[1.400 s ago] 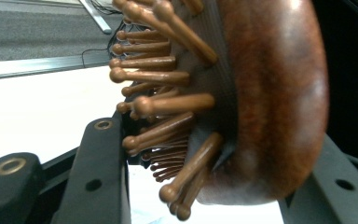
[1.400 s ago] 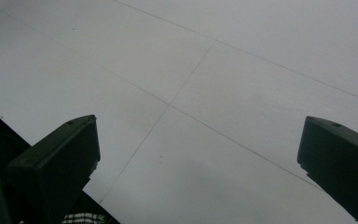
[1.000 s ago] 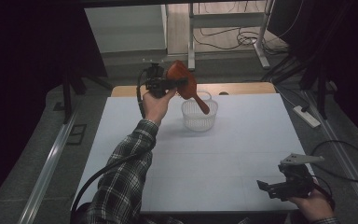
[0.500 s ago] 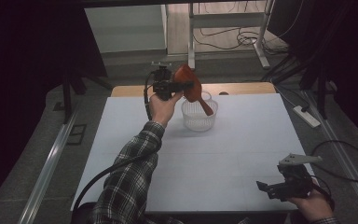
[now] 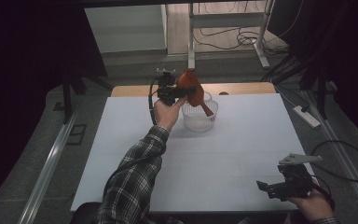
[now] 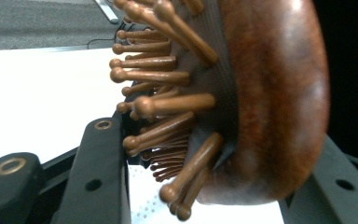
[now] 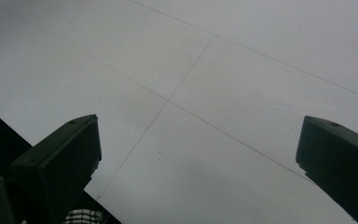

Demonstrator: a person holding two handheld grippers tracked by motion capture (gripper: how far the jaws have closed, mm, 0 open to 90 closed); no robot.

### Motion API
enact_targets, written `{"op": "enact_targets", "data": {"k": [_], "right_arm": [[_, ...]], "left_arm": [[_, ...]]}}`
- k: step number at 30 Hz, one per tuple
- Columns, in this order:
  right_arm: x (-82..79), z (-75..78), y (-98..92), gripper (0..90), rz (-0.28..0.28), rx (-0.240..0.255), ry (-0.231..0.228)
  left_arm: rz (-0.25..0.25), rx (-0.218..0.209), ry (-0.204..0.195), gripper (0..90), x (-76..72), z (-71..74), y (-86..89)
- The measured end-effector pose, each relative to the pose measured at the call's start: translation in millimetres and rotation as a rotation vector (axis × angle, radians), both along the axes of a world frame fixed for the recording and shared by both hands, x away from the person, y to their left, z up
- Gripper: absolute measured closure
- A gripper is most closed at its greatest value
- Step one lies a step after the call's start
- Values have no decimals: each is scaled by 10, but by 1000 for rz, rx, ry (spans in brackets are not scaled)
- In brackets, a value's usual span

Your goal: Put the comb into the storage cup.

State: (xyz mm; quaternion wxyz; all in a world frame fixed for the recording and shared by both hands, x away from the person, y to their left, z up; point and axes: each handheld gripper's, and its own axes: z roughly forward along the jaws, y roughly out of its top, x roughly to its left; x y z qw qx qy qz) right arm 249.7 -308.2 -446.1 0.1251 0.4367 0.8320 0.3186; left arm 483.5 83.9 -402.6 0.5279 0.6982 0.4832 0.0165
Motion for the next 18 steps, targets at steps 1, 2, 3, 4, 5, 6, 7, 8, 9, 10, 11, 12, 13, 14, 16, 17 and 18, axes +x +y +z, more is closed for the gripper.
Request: {"op": "enact_targets", "data": {"k": [1,2,3,4,5,6,7,8,9,10,11,12,13,14,16,17,18], "right_arm": [[-1,0,1,3,1,-1,0],[-1,0,1,3,2,-1,0],[-1,0,2,3,2,-1,0],[-2,0,4,3,1,-2,2],[-2,0,5,3,1,-2,3],[-1,-1,5,4,1,-3,3],[0,-1,6,4,1,-3,3],[1,-2,7,4,3,-4,4],[2,-2,7,4,4,-4,2],[1,-2,8,4,5,-5,1],[1,-2,8,5,6,-6,1],[1,-3,9,5,6,-6,2],[2,-3,8,5,6,-6,2],[1,-3,8,5,6,-6,2],[2,-4,7,5,6,-6,3],[3,-4,7,5,6,-6,3],[2,-4,9,5,6,-6,3]], "left_arm": [[4,-4,1,535,-3,-17,4],[6,-9,4,535,-6,-32,7],[7,-8,7,535,-7,-47,11],[9,-6,8,535,-8,-60,14],[8,-6,11,535,-9,-68,14],[9,-4,13,535,-10,-78,13],[11,-2,14,534,-11,-89,13],[12,-4,15,535,-12,-97,11],[14,-4,16,534,-13,-106,9],[16,-4,15,534,-14,-113,6],[17,-3,16,535,-16,-124,1],[19,-2,15,534,-18,-131,-2],[20,-2,14,534,-18,-136,-4],[20,0,12,533,-19,-142,-5],[23,2,12,533,-22,-152,-5],[24,1,12,532,-24,-157,-3],[26,1,12,532,-26,-163,-2]]}}
